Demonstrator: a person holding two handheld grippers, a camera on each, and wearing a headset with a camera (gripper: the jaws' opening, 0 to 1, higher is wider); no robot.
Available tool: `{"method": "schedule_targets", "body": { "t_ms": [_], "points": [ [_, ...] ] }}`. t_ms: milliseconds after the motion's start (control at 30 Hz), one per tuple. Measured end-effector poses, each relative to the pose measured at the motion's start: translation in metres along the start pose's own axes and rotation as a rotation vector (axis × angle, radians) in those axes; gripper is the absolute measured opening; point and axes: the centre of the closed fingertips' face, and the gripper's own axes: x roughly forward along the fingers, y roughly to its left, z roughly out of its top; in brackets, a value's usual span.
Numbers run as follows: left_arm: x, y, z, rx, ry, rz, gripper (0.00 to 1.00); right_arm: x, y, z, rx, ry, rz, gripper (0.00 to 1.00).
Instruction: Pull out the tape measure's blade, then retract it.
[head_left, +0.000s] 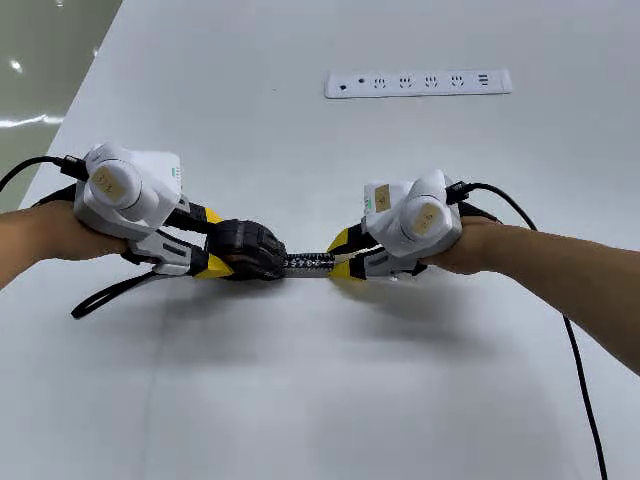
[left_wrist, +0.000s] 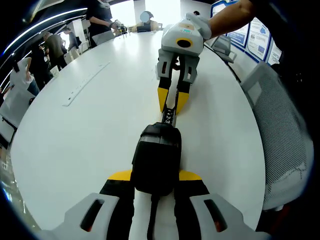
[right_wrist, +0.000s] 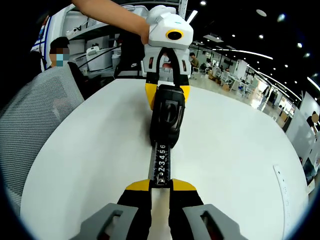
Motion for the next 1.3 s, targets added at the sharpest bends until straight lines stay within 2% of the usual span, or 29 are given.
{"method": "schedule_targets", "body": {
  "t_ms": [700, 1300],
  "points": [
    [0.0, 0.002, 0.0, -0.004, -0.003, 0.001, 0.24, -0.013, 0.001, -0.012, 0.013, 0.009, -0.005, 0.08],
    [-0.003, -0.002, -0.001, 0.002, -0.005, 0.0, 0.24, -0.025, 0.002, -0.024, 0.034, 0.017, -0.012, 0.08]
  ]
}}
